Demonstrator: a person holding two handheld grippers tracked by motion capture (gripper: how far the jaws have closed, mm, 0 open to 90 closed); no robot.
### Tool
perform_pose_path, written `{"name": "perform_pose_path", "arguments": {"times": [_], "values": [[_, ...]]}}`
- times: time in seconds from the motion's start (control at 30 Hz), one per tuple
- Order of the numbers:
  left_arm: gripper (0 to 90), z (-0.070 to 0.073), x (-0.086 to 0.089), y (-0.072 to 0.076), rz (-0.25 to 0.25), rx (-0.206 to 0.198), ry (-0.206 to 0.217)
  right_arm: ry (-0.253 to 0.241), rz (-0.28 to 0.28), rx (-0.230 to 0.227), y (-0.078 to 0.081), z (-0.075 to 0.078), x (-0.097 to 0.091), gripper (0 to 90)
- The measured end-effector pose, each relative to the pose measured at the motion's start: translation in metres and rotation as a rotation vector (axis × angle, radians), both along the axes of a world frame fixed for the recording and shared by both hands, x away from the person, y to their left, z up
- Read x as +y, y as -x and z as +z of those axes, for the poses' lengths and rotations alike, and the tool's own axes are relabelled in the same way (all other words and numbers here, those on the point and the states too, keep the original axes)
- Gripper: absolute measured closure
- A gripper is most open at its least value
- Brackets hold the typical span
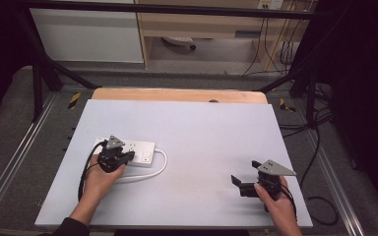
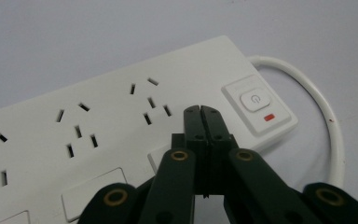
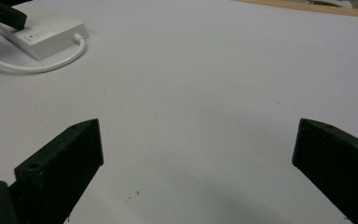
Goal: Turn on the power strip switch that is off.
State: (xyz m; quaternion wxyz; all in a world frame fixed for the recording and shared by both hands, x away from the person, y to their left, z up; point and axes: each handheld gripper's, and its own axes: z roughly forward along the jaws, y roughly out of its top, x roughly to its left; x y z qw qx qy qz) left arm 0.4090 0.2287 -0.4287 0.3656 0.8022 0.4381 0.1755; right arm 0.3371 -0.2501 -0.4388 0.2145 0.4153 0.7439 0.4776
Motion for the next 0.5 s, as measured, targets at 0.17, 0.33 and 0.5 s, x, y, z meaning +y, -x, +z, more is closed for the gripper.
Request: {"name": "perform_pose_path", "arguments": {"times": [0.17, 0.33, 0.5], "values": [[90.0, 0.0000, 0.0000, 0.0000, 0.000, 0.001, 0.002, 0.001, 0.000, 0.000, -0.0001, -0.0001, -0.0001, 2.3], [90.0, -0.0001, 0.0010, -0.0005, 0.005, 0.007, 0.015, 0.001, 0.001, -0.001, -0.0001, 0.0000, -0.0002, 2.3], [90.0, 0.0000, 0.0007, -0.0004, 0.003, 0.006, 0.013, 0.000, 0.000, 0.000, 0.0000, 0.0000, -0.0002, 2.3]]}}
